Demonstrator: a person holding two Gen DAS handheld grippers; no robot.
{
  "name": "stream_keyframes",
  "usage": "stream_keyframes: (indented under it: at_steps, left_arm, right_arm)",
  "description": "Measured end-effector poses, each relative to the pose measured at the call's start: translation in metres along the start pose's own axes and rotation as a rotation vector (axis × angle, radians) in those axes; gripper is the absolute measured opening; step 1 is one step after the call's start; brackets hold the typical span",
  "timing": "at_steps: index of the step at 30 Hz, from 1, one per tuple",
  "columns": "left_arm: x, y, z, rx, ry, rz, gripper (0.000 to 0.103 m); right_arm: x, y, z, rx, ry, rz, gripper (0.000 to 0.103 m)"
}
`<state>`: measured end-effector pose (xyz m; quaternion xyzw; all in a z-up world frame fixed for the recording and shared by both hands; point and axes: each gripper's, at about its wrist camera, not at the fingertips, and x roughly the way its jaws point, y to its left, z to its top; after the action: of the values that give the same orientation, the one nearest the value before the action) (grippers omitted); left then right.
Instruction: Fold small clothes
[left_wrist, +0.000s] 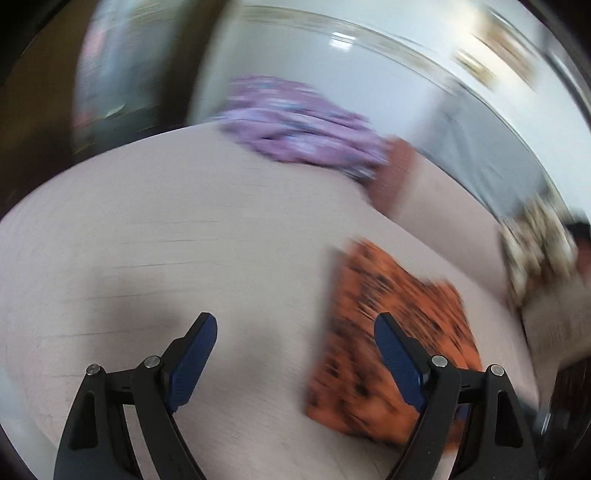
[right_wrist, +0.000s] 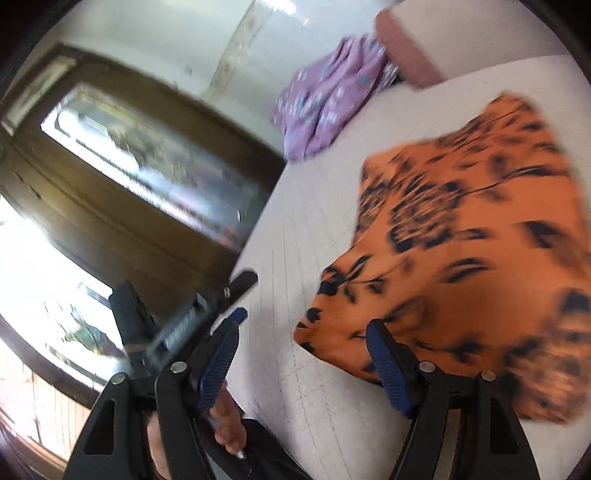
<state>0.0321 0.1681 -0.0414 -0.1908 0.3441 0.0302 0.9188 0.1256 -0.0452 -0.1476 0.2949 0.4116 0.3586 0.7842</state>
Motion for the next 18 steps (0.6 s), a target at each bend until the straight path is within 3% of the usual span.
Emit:
stream_keyframes:
  at_steps: [3,5,7,8,12,14,18]
  left_arm:
    - [0.016,-0.029,-0.012,0.143,0.092,0.027,0.085]
    - [0.040,-0.017,-0.021,0.105,0.205,0.094,0.068]
    - [0.055,0.007,-0.030,-0.007,0.295,0.072,0.065]
    - [0.052,0.012,-0.029,-0.036,0.284,0.051,0.065]
    - [0.030,-0.009,-0.019,0.067,0.209,0.090,0.064]
    - [0.022,-0.011,-0.015,0.059,0.182,0.101,0.064]
    - [0.004,-0.027,0.003,0.071,0.085,0.066,0.064]
  right_arm:
    - [-0.039,-0.017,-0.005,0.032,-0.064,-0.016,0.075]
    - [-0.061,-0.029,-0.008,0.047,-0.092,-0.040,0.075]
    - [-0.076,-0.047,-0.010,0.084,-0.109,-0.073,0.075]
    - [-0.082,-0.059,-0.011,0.118,-0.113,-0.089,0.075]
    - [-0.102,-0.091,-0.015,0.220,-0.123,-0.105,0.075]
    - [-0.105,-0.100,-0.014,0.243,-0.121,-0.094,0.075]
    - [-0.097,-0.118,-0.005,0.286,-0.093,-0.076,0.075]
